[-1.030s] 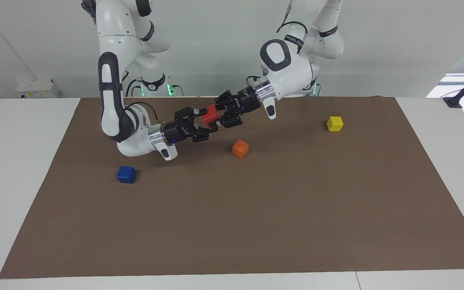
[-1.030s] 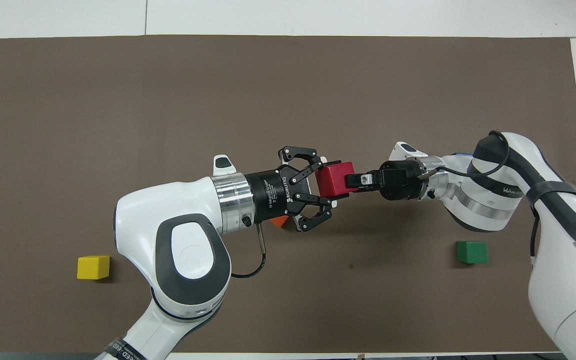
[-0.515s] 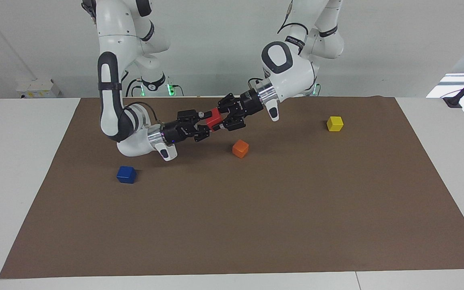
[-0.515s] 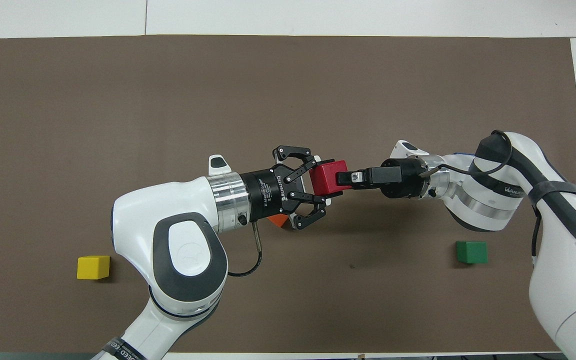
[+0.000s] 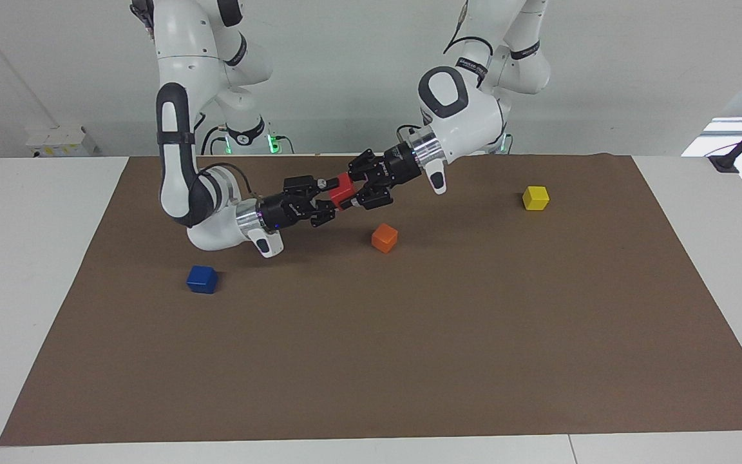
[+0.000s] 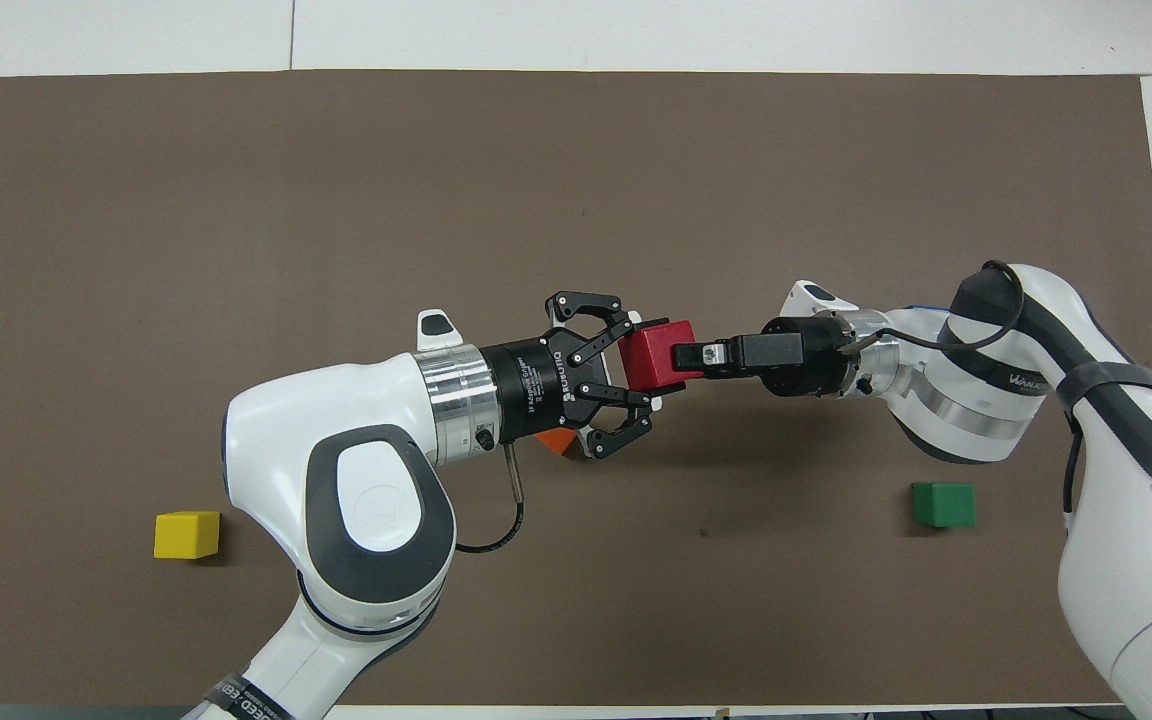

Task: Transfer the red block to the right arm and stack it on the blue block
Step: 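Open the left gripper and pull it back from the red cube, then carry the red cube with the right gripper over the blue cube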

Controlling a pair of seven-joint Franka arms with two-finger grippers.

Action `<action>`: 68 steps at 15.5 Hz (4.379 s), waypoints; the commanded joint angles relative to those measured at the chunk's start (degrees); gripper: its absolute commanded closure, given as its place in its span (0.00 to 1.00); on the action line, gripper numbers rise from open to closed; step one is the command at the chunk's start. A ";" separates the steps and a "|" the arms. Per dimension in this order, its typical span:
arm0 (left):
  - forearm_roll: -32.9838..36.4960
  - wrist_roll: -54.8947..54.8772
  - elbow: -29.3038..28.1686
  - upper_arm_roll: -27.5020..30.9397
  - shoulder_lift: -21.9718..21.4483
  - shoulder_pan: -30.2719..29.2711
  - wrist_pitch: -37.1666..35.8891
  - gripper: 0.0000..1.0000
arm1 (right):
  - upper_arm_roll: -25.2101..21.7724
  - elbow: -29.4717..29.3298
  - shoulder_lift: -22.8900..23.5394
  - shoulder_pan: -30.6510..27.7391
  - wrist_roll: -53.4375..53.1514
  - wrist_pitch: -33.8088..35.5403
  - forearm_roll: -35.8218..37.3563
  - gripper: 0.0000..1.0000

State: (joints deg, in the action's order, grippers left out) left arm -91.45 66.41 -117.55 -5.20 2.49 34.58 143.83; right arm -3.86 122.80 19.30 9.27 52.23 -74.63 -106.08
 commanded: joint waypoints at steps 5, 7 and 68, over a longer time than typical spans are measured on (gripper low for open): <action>-1.10 0.74 0.57 0.27 -1.00 -0.21 -2.50 0.00 | 0.26 -0.19 0.39 1.80 0.50 -6.31 -0.53 1.00; -1.01 0.57 0.22 0.27 -1.35 -2.06 -4.86 0.00 | 0.26 -0.19 0.39 1.89 0.50 -6.66 -0.53 1.00; 91.54 -66.67 23.33 4.58 -1.70 -29.48 -52.52 0.00 | -1.41 -6.35 -11.74 -8.30 -54.34 -51.39 99.58 1.00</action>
State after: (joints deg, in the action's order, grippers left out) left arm -0.97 1.43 -94.67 -1.28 1.15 4.41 91.34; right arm -5.60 114.61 8.05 1.91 -1.73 -123.93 -7.62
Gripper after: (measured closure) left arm 0.000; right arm 0.436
